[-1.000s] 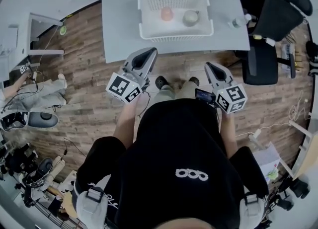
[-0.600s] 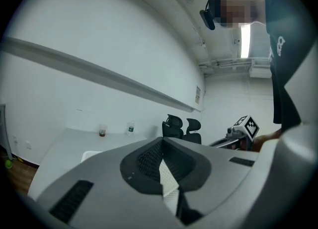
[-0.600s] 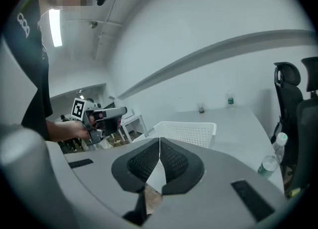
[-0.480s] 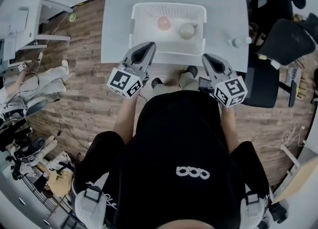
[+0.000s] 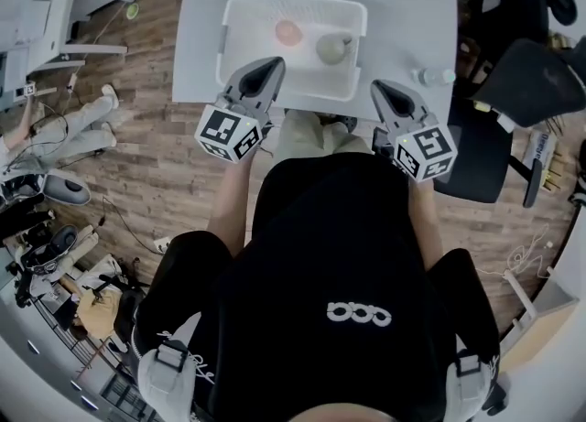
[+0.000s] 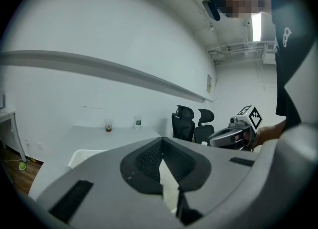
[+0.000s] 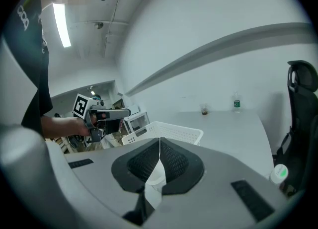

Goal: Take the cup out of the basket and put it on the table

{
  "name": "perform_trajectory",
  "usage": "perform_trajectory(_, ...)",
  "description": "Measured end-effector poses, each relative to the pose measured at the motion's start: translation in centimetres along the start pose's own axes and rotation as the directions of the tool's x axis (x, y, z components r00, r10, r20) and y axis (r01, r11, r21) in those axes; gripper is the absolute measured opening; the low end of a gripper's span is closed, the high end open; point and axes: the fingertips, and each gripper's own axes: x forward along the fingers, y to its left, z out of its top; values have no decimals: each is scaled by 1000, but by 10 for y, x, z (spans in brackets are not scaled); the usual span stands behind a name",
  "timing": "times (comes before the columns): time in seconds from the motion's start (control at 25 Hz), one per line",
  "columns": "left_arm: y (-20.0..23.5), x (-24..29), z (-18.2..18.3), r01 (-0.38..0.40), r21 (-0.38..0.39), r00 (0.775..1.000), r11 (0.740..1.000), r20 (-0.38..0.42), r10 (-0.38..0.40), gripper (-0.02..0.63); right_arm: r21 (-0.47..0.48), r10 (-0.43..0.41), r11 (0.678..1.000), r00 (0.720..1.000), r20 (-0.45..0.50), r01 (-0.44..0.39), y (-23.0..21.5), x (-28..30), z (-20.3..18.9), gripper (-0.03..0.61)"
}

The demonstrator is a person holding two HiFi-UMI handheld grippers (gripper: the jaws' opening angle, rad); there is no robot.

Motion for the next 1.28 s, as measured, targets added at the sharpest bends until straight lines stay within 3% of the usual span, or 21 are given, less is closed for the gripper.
perform_trajectory(0.44, -10, 33, -9, 27, 3, 998, 1000, -57, -27, 8, 11, 27, 1000, 1000, -8, -27, -9, 0, -6, 23)
perform_trajectory(1.28, 7, 74, -11, 57, 26, 988, 998, -148, -52, 8, 46, -4, 999, 1000, -6, 4, -31, 4, -4, 23)
